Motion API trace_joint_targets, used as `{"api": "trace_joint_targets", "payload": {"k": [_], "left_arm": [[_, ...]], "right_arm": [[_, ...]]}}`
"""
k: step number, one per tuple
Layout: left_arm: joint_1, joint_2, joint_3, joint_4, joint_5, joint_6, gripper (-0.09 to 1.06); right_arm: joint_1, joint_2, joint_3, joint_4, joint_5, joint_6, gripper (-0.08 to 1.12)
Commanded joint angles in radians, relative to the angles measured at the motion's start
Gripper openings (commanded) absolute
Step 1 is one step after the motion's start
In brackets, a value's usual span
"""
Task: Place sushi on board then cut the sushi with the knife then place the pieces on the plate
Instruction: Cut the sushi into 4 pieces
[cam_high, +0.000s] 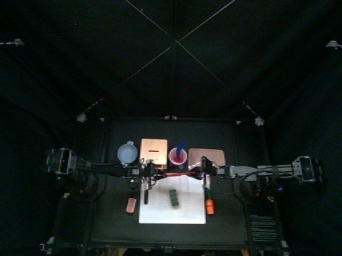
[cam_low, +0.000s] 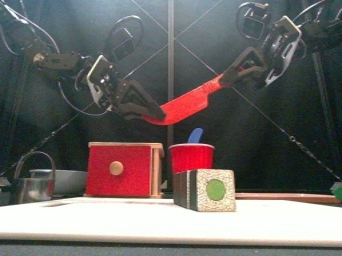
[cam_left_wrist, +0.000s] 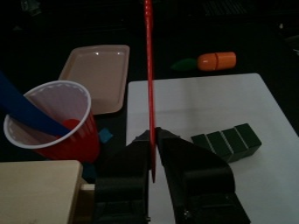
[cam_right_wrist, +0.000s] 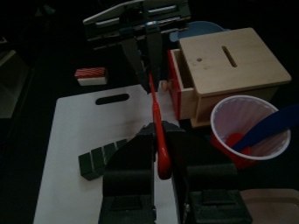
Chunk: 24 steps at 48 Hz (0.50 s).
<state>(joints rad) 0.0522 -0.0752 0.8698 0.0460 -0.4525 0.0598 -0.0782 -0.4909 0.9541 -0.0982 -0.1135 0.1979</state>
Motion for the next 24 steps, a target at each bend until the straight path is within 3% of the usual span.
{"api": "trace_joint_targets", "payload": {"k": [1,9,20,24], "left_arm": [[-0.006,-0.005,-0.017,0.000,0.012,0.000,0.44],[-0.067,-0.008,-0.017,-0.005,0.100,-0.006,0.44],[-0.132,0.018,-0.023,-0.063,0.112,-0.003,0.44],[-0.193,0.031,-0.026,-0.067,0.120,-0.002,0.43]], "right_arm": [[0.005,0.011,-0.002,0.015,0.032,0.005,0.43],[0.025,0.060,-0.005,0.067,0.195,0.003,0.43],[0.028,0.135,-0.060,0.077,0.242,0.000,0.42],[0.026,0.170,-0.087,0.055,0.259,-0.005,0.42]]}}
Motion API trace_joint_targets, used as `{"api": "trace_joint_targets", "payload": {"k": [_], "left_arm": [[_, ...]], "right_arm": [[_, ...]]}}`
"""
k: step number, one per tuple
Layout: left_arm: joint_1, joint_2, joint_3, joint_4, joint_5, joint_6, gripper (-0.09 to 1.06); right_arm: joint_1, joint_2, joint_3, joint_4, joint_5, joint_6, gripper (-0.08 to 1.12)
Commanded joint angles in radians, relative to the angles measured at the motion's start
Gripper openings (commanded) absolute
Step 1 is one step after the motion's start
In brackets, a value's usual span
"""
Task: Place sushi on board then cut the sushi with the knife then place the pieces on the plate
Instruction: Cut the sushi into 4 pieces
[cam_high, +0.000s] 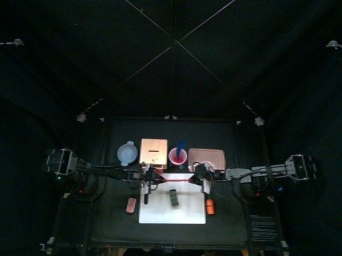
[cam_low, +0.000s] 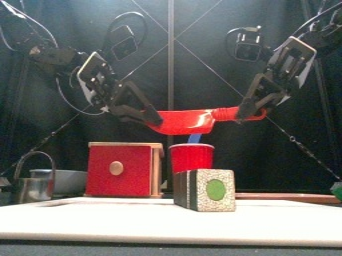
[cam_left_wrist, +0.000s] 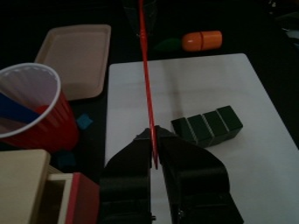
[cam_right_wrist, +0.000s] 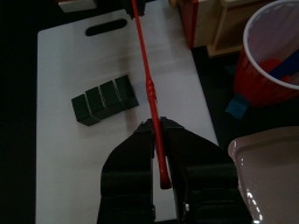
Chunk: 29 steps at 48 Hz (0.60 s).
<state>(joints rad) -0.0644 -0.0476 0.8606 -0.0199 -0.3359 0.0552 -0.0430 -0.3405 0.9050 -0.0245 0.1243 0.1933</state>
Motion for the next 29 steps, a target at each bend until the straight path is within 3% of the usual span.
{"api": "trace_joint_targets", "payload": {"k": [1,5,12,23,29], "left_arm": [[-0.087,0.006,-0.017,-0.003,0.005,0.003,0.43],[-0.115,0.021,-0.017,-0.009,0.005,0.000,0.42],[-0.124,0.048,-0.029,-0.038,0.006,0.003,0.40],[-0.132,0.075,-0.063,-0.026,0.026,0.005,0.34],[-0.155,0.078,-0.086,-0.028,0.057,0.003,0.34]], "right_arm": [[-0.011,0.031,-0.041,-0.025,0.028,0.003,0.42],[-0.005,0.074,-0.058,-0.038,0.029,0.005,0.41],[0.014,0.143,-0.100,-0.048,0.035,-0.002,0.41],[0.041,0.202,-0.137,-0.069,0.043,0.003,0.41],[0.052,0.195,-0.144,-0.064,0.057,0.005,0.41]]}}
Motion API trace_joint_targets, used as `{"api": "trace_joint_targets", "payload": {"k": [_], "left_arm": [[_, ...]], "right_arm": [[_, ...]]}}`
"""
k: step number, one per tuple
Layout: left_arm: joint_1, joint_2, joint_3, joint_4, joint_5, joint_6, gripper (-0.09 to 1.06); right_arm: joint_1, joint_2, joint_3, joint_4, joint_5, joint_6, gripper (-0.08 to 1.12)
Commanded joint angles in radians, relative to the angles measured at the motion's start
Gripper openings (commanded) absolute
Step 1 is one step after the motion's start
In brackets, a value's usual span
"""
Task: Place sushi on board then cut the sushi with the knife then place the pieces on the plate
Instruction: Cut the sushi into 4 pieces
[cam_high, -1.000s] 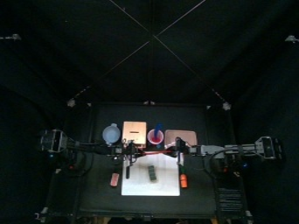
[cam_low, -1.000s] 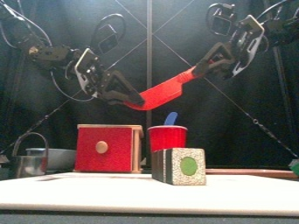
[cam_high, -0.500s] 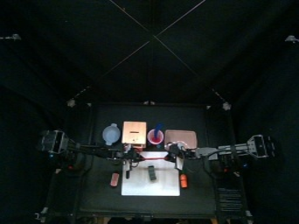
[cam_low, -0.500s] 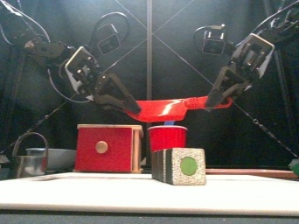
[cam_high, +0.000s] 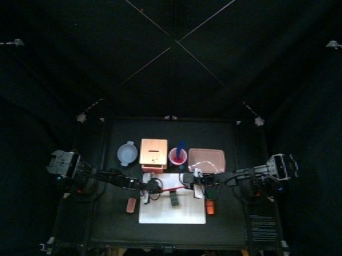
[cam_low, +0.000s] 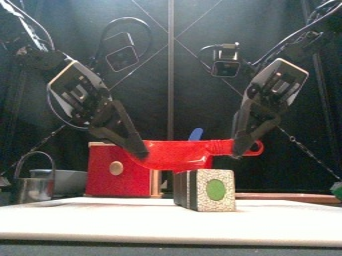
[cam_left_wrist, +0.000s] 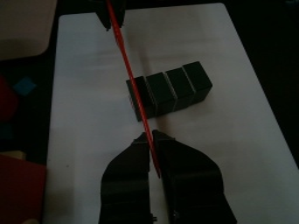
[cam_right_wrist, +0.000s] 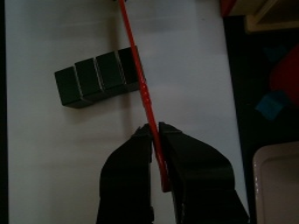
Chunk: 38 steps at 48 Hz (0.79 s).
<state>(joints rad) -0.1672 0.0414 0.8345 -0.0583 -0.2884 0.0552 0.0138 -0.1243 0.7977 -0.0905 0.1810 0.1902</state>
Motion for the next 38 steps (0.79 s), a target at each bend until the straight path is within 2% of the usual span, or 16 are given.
{"api": "trace_joint_targets", "payload": {"k": [1,5,14,23,27,38], "left_arm": [[-0.055,-0.012,-0.063,0.011,0.014,0.003,0.34],[-0.060,-0.006,-0.075,0.012,0.029,0.003,0.34],[-0.058,0.018,-0.089,0.017,0.031,0.006,0.34],[-0.052,0.028,-0.087,0.023,0.031,0.006,0.34],[-0.051,0.028,-0.086,0.026,0.044,0.006,0.34],[-0.049,0.063,-0.091,0.029,0.058,0.006,0.34]], "right_arm": [[0.000,-0.023,-0.038,-0.002,0.003,0.008,0.41],[0.002,-0.026,-0.040,-0.003,0.006,0.008,0.41],[0.002,-0.026,-0.034,-0.003,0.012,0.009,0.41],[-0.005,-0.026,-0.043,-0.011,0.012,0.008,0.41],[-0.005,-0.020,-0.043,-0.020,0.012,0.008,0.41],[-0.002,0.048,-0.044,-0.014,0.005,0.009,0.41]]}}
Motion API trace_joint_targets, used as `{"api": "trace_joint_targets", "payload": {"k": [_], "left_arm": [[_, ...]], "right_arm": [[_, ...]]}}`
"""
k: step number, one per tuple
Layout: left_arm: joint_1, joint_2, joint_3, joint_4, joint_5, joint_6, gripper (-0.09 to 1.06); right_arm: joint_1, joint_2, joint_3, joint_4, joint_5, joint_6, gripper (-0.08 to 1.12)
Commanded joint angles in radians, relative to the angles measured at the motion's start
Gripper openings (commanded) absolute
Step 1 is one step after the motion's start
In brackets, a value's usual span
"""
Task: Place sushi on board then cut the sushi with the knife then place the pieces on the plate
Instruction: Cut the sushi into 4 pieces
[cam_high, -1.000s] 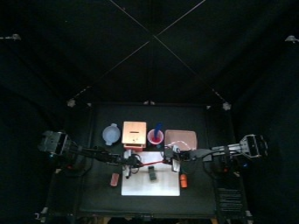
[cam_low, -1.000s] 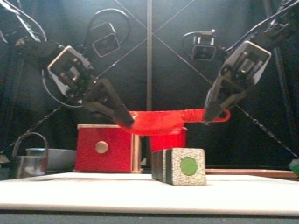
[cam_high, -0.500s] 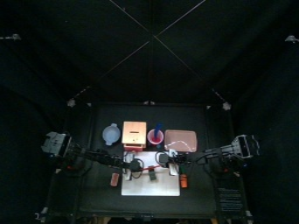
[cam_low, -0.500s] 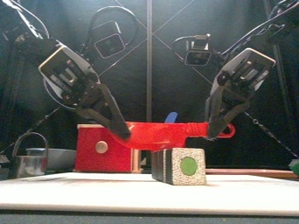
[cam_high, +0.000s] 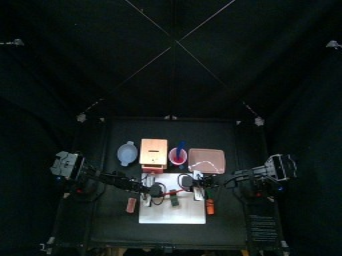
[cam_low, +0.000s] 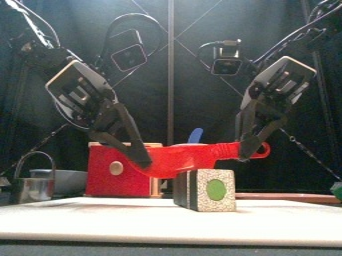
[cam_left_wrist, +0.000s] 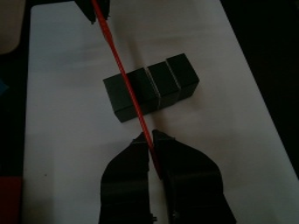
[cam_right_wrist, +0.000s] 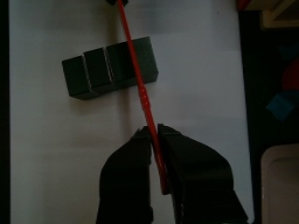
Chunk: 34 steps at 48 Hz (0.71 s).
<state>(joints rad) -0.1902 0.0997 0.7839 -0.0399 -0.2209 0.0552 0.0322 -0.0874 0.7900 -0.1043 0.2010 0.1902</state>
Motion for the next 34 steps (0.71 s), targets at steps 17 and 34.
{"api": "trace_joint_targets", "payload": {"k": [17,34], "left_arm": [[0.043,0.018,-0.040,0.020,0.017,0.008,0.34],[0.061,0.055,-0.048,0.055,0.046,0.005,0.34]], "right_arm": [[-0.052,0.051,-0.063,-0.028,-0.017,0.006,0.41],[-0.066,0.103,-0.067,-0.049,-0.032,0.008,0.41]]}}
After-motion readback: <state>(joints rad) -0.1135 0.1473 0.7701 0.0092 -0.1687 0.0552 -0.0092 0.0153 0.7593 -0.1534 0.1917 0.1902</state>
